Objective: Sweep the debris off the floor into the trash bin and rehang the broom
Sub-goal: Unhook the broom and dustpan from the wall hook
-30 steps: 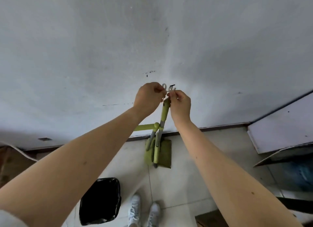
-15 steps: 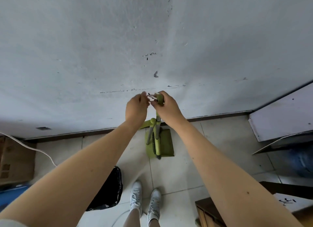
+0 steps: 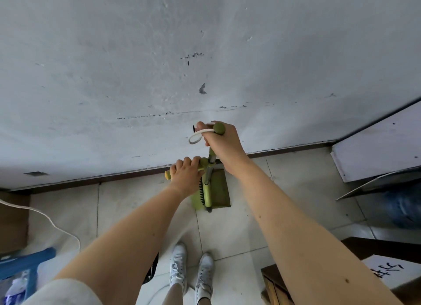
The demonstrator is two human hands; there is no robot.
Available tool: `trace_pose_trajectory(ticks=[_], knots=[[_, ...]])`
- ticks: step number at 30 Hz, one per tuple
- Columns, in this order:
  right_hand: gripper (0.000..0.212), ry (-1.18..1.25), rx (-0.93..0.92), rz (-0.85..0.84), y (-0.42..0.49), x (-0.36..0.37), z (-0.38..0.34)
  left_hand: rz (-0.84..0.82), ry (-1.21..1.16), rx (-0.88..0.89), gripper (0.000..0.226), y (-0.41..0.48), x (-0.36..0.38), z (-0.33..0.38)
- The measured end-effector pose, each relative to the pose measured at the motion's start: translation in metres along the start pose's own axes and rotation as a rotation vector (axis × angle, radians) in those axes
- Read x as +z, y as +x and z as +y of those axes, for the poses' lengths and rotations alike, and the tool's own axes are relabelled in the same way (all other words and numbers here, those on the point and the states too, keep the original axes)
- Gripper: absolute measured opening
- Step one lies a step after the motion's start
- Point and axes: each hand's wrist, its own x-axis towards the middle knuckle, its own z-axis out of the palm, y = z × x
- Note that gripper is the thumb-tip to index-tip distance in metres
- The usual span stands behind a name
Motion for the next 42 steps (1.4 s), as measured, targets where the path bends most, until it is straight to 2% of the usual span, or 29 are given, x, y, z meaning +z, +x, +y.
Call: trace_pose_trajectory(ticks=[6, 13, 16, 18, 22, 24, 27, 29, 30, 32, 33, 38, 42], knots=[[0.032, 0.003, 0.010, -0.056, 0.004, -0.023, 0.004, 0.101, -0.067, 0.009, 0.027, 0.005, 0.010, 0.006], [0.042, -0.028, -0.027, -0.180, 0.001, -0.035, 0.004, 0.100, -0.078, 0.003, 0.026, 0.003, 0.013, 0.009], [0.037, -0.050, -0.040, -0.208, 0.000, -0.038, 0.003, 0.103, -0.074, 0.036, 0.026, 0.002, 0.016, 0.012], [0.036, -0.047, -0.028, -0.167, 0.000, -0.055, 0.006, 0.119, -0.052, -0.005, 0.027, 0.000, 0.012, -0.003], [0.052, -0.064, -0.019, -0.007, -0.002, -0.099, 0.017, 0.109, 0.056, -0.034, 0.032, -0.002, 0.002, -0.046], [0.047, -0.088, -0.009, -0.013, -0.004, -0.090, 0.018, 0.049, 0.050, -0.030, 0.036, -0.001, -0.003, -0.029], [0.022, -0.129, -0.015, -0.047, -0.007, -0.062, 0.018, -0.044, 0.050, -0.048, 0.042, 0.003, -0.001, 0.013], [0.019, -0.217, -0.070, -0.052, -0.009, -0.056, 0.023, -0.111, 0.063, -0.100, 0.046, 0.000, 0.000, 0.028], [0.018, -0.340, -0.092, -0.044, -0.010, -0.059, 0.028, -0.135, 0.070, -0.109, 0.047, -0.002, 0.001, 0.032], [0.026, -0.620, -0.052, -0.060, -0.020, -0.066, 0.041, -0.148, 0.061, -0.103, 0.049, -0.009, 0.004, 0.037], [0.030, -0.666, -0.001, -0.090, -0.026, -0.070, 0.048, -0.148, 0.047, -0.095, 0.050, -0.013, 0.005, 0.037], [0.042, -0.397, 0.200, -0.130, -0.058, -0.095, 0.067, -0.225, 0.055, -0.039, 0.056, -0.025, 0.002, 0.044], [0.044, -0.331, 0.226, -0.056, -0.079, -0.114, 0.058, -0.243, -0.080, 0.013, 0.042, -0.025, -0.008, 0.073]])
